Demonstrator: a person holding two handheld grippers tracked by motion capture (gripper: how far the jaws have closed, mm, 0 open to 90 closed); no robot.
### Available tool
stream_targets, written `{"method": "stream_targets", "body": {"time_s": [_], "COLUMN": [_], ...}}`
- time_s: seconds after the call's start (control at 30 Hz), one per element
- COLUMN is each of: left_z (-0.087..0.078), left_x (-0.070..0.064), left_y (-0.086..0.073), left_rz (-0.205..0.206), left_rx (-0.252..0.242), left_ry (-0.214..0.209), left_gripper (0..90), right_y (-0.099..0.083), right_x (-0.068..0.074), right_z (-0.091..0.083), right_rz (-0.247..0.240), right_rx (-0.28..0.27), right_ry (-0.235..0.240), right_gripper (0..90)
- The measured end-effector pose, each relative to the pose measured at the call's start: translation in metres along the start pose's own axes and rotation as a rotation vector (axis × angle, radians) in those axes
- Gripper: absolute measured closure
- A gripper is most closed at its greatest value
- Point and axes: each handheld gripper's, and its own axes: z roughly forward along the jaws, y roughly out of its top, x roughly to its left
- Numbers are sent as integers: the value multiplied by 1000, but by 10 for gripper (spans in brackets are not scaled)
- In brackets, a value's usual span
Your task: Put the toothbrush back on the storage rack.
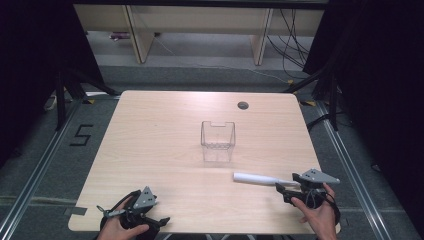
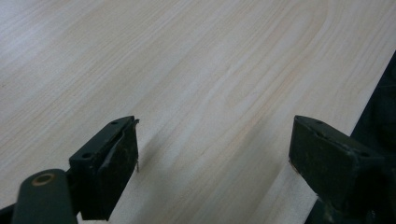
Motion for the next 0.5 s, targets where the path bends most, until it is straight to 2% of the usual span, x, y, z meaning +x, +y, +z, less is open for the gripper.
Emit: {"method": "stream_targets", "body": {"time_s": [0.23,0.27,0.33,0.4,0.43,0.5], "left_z": [0,1,1,1,1,1], "left_x": [1,1,1,1,1,1], "left_y": [0,0,0,0,0,0], "left_rz": [10,10,9,9,8,7], "left_rx": [2,3,3,3,2,2], "left_ry": [-2,-1,-2,0,0,0], "left_gripper": [151,151,151,151,151,151], "right_y": [3,4,5,8,9,11], "right_x": [1,2,2,5,4,6], "right_z": [0,2,2,5,6,9], "right_rz": [-7,8,3,18,-5,-12], "right_rx": [4,6,3,16,7,6], "right_ry": [-8,11,6,15,17,13], "right_gripper": [255,258,259,270,270,270]}}
